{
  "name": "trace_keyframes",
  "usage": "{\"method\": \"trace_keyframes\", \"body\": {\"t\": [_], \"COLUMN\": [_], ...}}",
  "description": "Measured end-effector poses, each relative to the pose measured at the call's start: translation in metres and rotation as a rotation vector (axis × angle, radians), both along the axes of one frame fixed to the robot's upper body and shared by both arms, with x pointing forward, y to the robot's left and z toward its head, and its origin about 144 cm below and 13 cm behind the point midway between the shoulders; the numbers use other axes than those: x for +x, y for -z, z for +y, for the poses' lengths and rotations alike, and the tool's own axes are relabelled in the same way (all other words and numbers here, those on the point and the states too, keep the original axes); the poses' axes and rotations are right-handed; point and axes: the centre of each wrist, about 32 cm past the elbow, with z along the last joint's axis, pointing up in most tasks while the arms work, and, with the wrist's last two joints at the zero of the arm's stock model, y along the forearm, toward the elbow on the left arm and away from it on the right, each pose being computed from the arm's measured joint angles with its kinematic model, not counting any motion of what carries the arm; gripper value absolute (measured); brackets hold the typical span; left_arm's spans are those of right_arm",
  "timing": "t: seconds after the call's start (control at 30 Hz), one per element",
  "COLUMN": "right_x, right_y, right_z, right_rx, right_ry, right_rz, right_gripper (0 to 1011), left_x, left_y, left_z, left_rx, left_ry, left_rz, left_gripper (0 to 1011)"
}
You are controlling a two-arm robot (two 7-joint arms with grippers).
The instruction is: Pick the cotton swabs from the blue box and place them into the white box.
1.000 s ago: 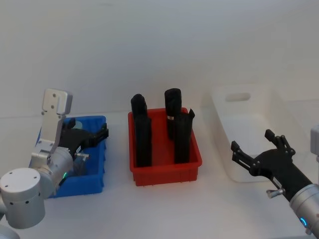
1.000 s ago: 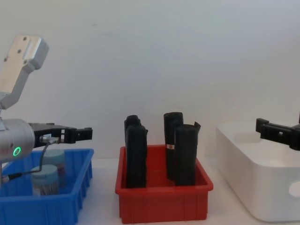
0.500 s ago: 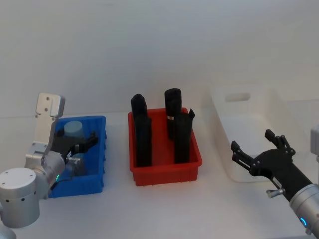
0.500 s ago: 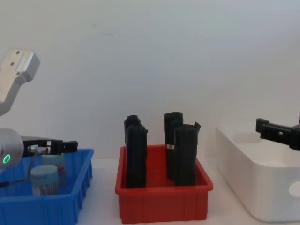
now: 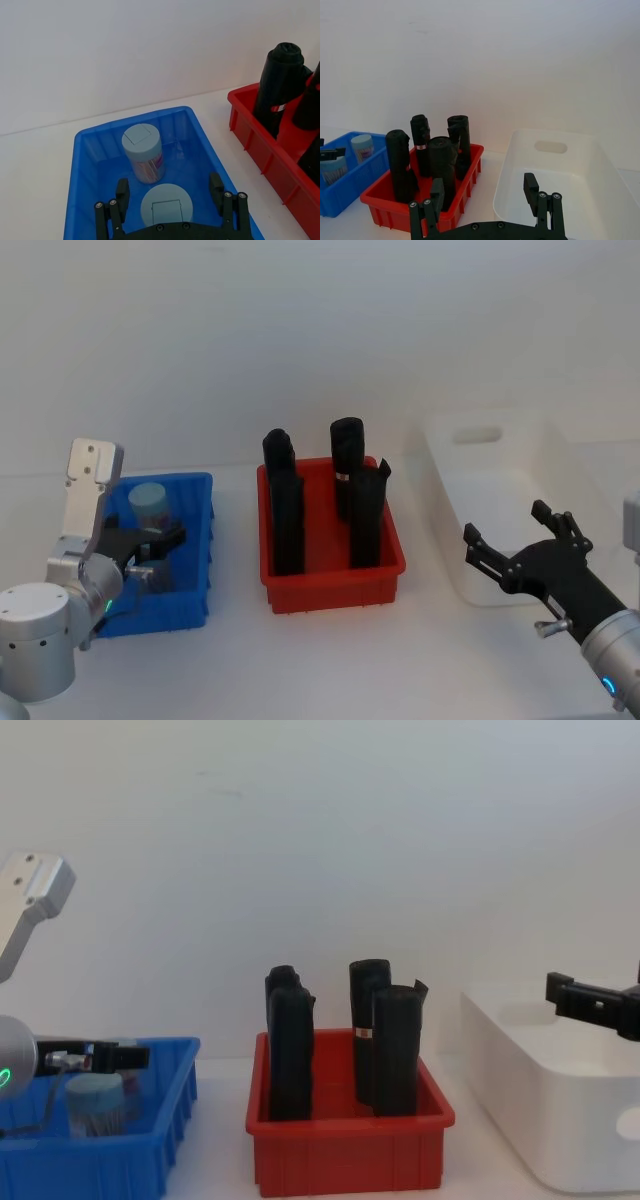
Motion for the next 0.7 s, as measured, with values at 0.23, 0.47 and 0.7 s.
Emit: {"method": "trace_keyframes", "body": {"t": [0.23, 0.47, 0.7], "right_x": [0.0, 0.0, 0.0], "right_y": [0.0, 0.0, 0.0], "right_z": [0.0, 0.0, 0.0], "right_rx": [0.0, 0.0, 0.0], "right_ry": [0.0, 0.0, 0.0], "right_rz": [0.0, 0.0, 0.0], "right_gripper": [1001, 1002, 1001], "left_x": [0.002, 0.004, 0.007], "left_y": [0.004, 0.008, 0.012], "left_z": [0.003, 0.005, 0.007], "left_rx": [-0.005, -0.017, -0.033], "left_ry": [-0.011, -0.012, -0.01], "left_rz": [0.018, 0.034, 0.046], "left_gripper": [1004, 1004, 1004]}}
